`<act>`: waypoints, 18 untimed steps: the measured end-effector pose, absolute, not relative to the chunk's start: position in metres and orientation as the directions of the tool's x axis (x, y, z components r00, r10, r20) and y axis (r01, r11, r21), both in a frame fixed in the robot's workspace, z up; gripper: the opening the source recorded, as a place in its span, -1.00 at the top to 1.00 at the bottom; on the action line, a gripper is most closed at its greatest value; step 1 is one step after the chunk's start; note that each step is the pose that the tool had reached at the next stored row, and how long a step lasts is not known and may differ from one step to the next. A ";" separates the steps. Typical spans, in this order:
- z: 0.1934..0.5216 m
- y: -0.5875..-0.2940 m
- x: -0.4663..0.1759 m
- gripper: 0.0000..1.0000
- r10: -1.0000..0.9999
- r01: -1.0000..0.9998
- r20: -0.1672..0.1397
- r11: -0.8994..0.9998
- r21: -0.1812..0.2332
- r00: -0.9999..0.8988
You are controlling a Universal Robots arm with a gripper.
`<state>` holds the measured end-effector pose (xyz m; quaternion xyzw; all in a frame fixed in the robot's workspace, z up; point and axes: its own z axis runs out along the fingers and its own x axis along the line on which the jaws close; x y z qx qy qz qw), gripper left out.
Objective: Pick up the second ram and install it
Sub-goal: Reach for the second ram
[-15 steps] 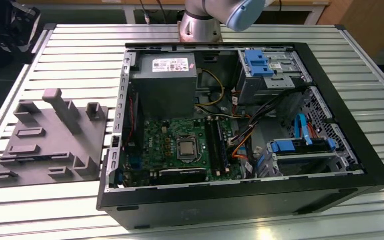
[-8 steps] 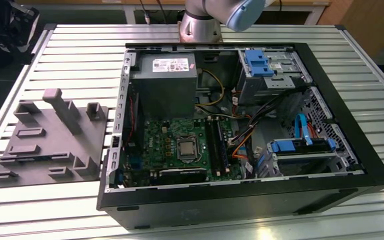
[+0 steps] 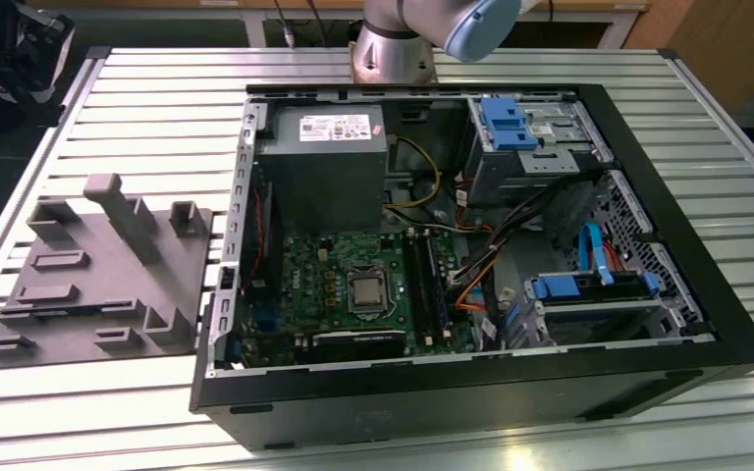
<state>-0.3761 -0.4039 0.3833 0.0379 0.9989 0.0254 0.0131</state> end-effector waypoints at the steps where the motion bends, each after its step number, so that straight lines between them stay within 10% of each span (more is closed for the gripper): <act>1: 0.383 -0.404 -0.376 0.79 0.076 0.075 -0.024 0.996 0.052 -0.997; 18: 0.383 -0.405 -0.382 0.79 0.076 0.075 -0.024 0.996 0.052 -0.997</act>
